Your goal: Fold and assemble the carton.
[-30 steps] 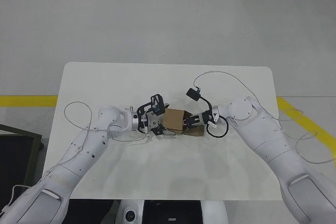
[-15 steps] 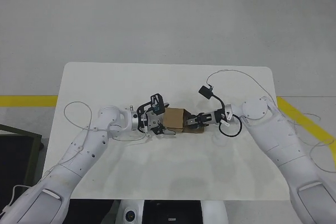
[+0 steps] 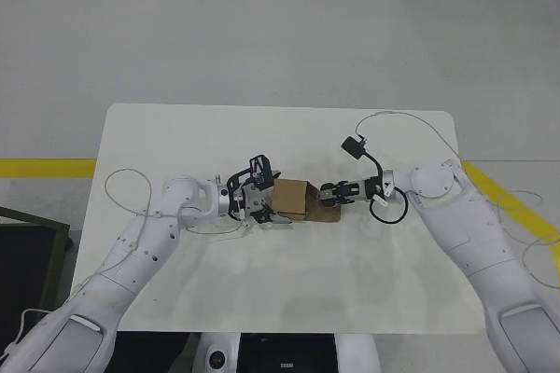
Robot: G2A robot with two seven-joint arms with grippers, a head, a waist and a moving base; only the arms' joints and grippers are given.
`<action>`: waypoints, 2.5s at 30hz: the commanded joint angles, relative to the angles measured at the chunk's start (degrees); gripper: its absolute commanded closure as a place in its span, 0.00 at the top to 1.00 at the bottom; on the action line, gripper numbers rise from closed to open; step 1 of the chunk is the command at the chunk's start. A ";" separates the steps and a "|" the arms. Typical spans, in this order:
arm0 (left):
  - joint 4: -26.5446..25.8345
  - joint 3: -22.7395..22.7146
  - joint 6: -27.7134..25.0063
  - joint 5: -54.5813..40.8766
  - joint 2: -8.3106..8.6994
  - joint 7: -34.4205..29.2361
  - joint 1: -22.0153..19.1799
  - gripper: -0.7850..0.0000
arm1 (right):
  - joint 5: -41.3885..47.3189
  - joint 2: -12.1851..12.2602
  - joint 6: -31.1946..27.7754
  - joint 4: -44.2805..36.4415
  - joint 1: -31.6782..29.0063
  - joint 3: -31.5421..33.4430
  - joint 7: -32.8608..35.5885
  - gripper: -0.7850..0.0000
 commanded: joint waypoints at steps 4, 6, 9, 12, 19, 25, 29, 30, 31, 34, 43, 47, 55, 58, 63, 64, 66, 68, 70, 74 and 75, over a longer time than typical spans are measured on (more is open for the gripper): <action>-0.03 -0.14 -0.12 -0.03 -0.07 -0.10 0.07 1.00 | 1.49 -1.04 -0.27 1.42 1.36 -2.11 2.25 0.00; 0.02 -0.16 -0.12 -0.14 -0.11 -0.22 0.09 1.00 | 2.21 -1.46 -0.27 1.88 1.64 -2.89 2.82 0.00; 0.07 -0.12 -0.18 -0.15 -0.19 -0.38 0.08 1.00 | 2.93 -2.15 -0.70 2.47 1.90 -4.16 2.96 0.00; 0.13 -0.04 -0.36 -0.23 -0.27 -0.51 0.11 1.00 | 3.78 -3.03 -1.00 3.14 2.33 -5.65 2.82 0.00; 0.18 -0.18 -0.48 -0.27 -0.38 -0.75 0.12 1.00 | 5.52 -5.16 -2.31 6.26 4.30 -8.44 2.19 0.00; 0.15 -0.58 -0.50 -0.17 -0.34 -0.96 0.30 1.00 | 6.41 -6.04 -4.17 9.17 5.54 -8.88 2.40 0.00; 0.16 -0.75 -0.54 -0.23 -0.35 -1.21 0.36 1.00 | 6.99 -5.78 -5.28 10.18 5.43 -7.87 3.17 0.00; 0.14 -0.79 -0.44 -0.25 -0.36 -1.21 0.40 1.00 | 6.98 -5.61 -5.42 10.20 5.35 -7.51 3.49 0.00; 0.11 -0.82 -0.40 -0.24 -0.37 -1.23 0.43 1.00 | 6.98 -5.41 -5.48 10.03 5.24 -7.10 3.80 0.00; 0.07 -0.92 -0.30 -0.24 -0.39 -1.23 0.49 1.00 | 6.47 -4.53 -5.43 8.92 4.85 -5.45 4.75 0.00; 0.05 -1.44 0.01 -0.35 -0.42 -1.31 0.53 1.00 | 2.08 -0.70 -0.69 1.09 1.94 1.06 7.84 0.15; -0.03 -1.57 0.04 -0.29 -0.44 -1.32 0.62 1.00 | 0.11 1.10 1.85 -2.80 -1.00 4.59 7.40 0.29; -0.16 -1.80 0.06 -0.41 -0.48 -1.58 0.83 1.00 | -1.99 3.72 3.81 -8.62 -6.96 10.51 5.68 0.45; -0.26 -1.91 0.10 -0.32 -0.48 -1.72 0.89 1.00 | -2.94 4.35 4.42 -9.91 -8.41 11.94 4.98 0.45; -0.39 -2.05 -0.05 -0.31 -0.48 -1.92 0.96 1.00 | -2.91 4.71 4.40 -9.83 -10.13 12.37 4.20 0.44; -0.40 -2.08 -0.08 -0.33 -0.48 -1.95 0.97 1.00 | -2.85 4.70 4.24 -9.46 -10.24 12.23 4.08 0.44; -0.44 -2.12 -0.09 -0.35 -0.49 -2.02 1.00 1.00 | -2.67 4.61 3.75 -8.76 -10.29 11.82 3.79 0.41; -0.51 -2.16 -0.14 -0.35 -0.50 -2.11 1.03 1.00 | -2.48 4.46 3.42 -8.06 -10.17 11.20 3.62 0.33; -0.57 -2.24 -0.20 -0.29 -0.48 -2.28 1.04 1.00 | -2.89 4.30 3.60 -7.45 -9.66 10.48 3.57 0.41; -0.85 -2.50 -0.32 -0.27 -0.43 -2.45 1.14 1.00 | -2.80 3.91 3.33 -6.68 -9.09 9.07 3.17 0.42; -0.91 -2.55 -0.34 -0.27 -0.42 -2.47 1.18 1.00 | -2.74 3.83 3.25 -6.40 -8.97 8.77 3.15 0.42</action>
